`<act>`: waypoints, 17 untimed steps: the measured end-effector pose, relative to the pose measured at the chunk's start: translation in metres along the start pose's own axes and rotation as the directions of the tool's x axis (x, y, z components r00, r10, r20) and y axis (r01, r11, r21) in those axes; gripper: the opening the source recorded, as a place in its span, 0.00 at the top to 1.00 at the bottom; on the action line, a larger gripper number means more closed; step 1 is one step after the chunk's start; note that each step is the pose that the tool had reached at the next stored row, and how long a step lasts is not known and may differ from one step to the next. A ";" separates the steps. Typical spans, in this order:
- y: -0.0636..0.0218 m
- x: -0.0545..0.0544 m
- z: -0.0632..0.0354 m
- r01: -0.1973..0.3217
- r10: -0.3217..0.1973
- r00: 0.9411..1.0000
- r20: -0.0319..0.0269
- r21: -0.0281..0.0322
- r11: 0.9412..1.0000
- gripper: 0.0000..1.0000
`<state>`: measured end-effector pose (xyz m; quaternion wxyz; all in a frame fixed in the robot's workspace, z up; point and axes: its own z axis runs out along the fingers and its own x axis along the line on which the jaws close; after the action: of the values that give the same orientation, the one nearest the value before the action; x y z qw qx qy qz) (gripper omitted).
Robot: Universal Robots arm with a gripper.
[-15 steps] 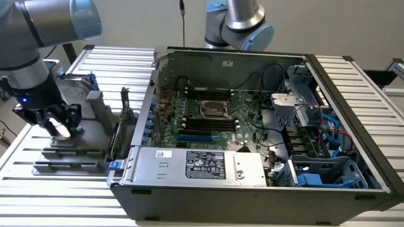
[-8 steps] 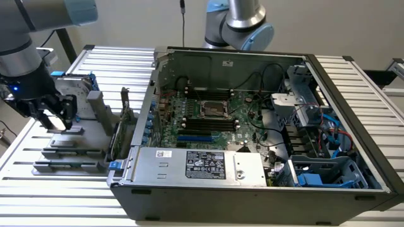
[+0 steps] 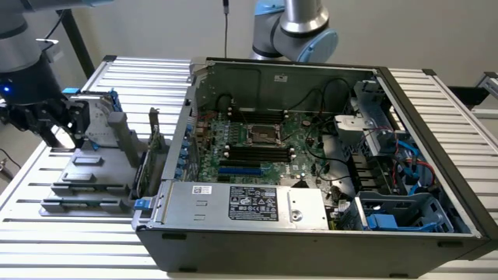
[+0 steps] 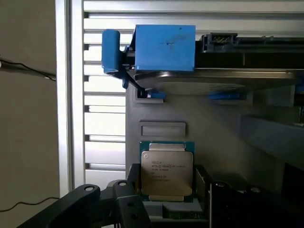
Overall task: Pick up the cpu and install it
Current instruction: 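Pick up the cpu and move it towards the insertion slot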
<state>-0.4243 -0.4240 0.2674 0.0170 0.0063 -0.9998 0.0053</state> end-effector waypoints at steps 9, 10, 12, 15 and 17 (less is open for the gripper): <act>0.0007 -0.012 -0.0416 0.000 0.000 1.000 0.000 0.000 1.000 0.45; 0.0006 -0.014 -0.0462 0.000 0.000 1.000 0.000 0.000 1.000 0.45; 0.0005 -0.020 -0.0553 0.000 0.000 1.000 0.000 0.000 1.000 0.45; 0.0002 -0.031 -0.0694 0.000 0.000 1.000 0.000 0.000 1.000 0.45; 0.0000 -0.040 -0.0789 0.000 0.000 1.000 -0.001 0.000 1.000 0.45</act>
<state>-0.3812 -0.4226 0.3448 0.0174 0.0064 -0.9998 0.0052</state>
